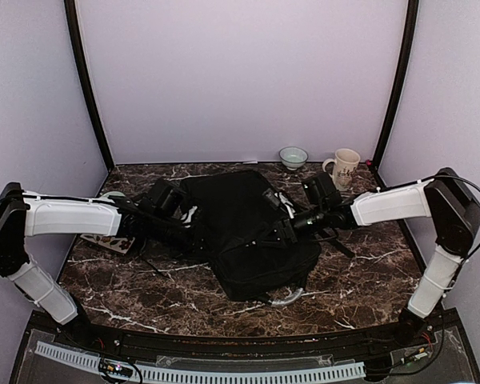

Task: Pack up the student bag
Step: Pick up the second largest pocket of the bag from the student bag.

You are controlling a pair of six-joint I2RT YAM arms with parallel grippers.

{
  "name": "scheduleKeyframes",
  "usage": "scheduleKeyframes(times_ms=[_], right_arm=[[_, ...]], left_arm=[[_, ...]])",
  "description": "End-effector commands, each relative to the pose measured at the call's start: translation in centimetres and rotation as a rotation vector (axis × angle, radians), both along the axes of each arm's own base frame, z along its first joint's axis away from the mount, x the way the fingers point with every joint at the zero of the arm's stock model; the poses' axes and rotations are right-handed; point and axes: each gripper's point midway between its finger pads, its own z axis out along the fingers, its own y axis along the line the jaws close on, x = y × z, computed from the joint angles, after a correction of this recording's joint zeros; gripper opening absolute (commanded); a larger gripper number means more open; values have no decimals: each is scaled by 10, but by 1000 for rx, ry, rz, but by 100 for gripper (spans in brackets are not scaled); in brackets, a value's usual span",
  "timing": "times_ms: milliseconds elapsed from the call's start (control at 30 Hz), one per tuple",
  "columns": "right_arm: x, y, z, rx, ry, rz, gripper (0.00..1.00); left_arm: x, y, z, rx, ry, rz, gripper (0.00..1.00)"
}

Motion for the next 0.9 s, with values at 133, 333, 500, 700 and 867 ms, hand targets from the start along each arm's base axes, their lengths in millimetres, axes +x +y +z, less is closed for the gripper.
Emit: scheduleKeyframes(times_ms=[133,333,500,700,867], right_arm=[[16,10,-13,-20,198,-44,60],[9,6,-23,-116,280,-20,59],[3,-21,-40,-308,279,-54,57],[-21,-17,-53,-392,297,-17,57],[-7,-5,-65,-396,303,-102,59]], left_arm=[[6,-19,34,-102,-93,-70,0],[7,-20,34,-104,-98,-72,0],[9,-20,30,-89,-97,-70,0],[10,-23,30,-94,-94,-78,0],[11,-25,29,-88,-90,-89,0]])
